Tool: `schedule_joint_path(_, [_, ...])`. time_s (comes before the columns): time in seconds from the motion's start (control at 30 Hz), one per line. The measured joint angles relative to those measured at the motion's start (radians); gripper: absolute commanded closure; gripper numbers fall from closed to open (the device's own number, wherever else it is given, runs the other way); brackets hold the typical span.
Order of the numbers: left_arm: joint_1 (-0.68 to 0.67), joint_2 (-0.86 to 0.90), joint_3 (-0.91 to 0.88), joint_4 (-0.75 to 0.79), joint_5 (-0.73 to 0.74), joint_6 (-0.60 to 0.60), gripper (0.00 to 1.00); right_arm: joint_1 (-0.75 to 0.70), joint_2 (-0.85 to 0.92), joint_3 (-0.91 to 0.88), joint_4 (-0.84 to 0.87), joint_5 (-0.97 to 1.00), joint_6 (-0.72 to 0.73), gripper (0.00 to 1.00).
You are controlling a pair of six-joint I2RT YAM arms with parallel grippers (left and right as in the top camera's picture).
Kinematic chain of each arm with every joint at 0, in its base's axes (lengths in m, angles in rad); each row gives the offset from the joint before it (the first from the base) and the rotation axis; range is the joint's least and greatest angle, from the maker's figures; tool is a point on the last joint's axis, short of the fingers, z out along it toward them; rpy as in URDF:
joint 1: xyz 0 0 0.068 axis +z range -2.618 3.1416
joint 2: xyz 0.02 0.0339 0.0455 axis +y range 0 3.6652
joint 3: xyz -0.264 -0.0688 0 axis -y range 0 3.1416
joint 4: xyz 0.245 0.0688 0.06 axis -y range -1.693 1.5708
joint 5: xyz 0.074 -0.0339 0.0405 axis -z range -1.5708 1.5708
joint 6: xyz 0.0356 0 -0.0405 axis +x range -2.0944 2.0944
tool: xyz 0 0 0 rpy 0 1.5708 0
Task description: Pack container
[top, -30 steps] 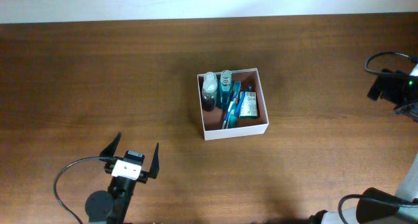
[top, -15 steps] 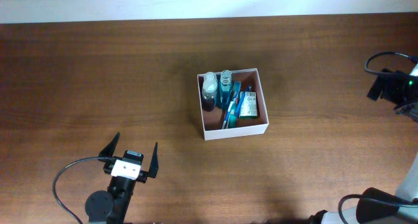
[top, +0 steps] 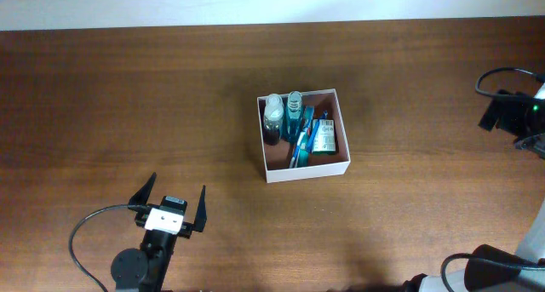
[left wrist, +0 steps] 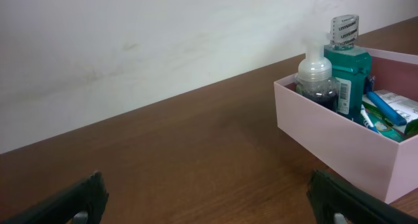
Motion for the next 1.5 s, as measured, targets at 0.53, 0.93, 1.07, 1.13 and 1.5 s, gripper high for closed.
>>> schedule_joint_path(0.53, [0.000,0.000,0.000,0.000,0.000,0.000,0.01,0.000,0.000,0.000,0.000,0.000,0.000,0.02])
schedule_joint_path(0.93, [0.000,0.000,0.000,0.000,0.000,0.000,0.01,0.000,-0.009,0.000,0.000,0.000,-0.001,0.02])
schedule_joint_path(1.07, [0.000,0.000,0.000,0.000,0.000,0.000,0.01,0.000,-0.064,0.000,0.001,0.000,-0.001,0.01])
schedule_joint_path(1.13, [0.000,0.000,0.000,0.000,0.000,0.000,0.01,0.000,-0.117,0.000,0.002,0.000,0.000,0.02])
schedule_joint_path(1.5, [0.000,0.000,0.000,0.000,0.000,0.000,0.01,0.075,-0.441,0.000,0.000,0.000,0.000,0.01])
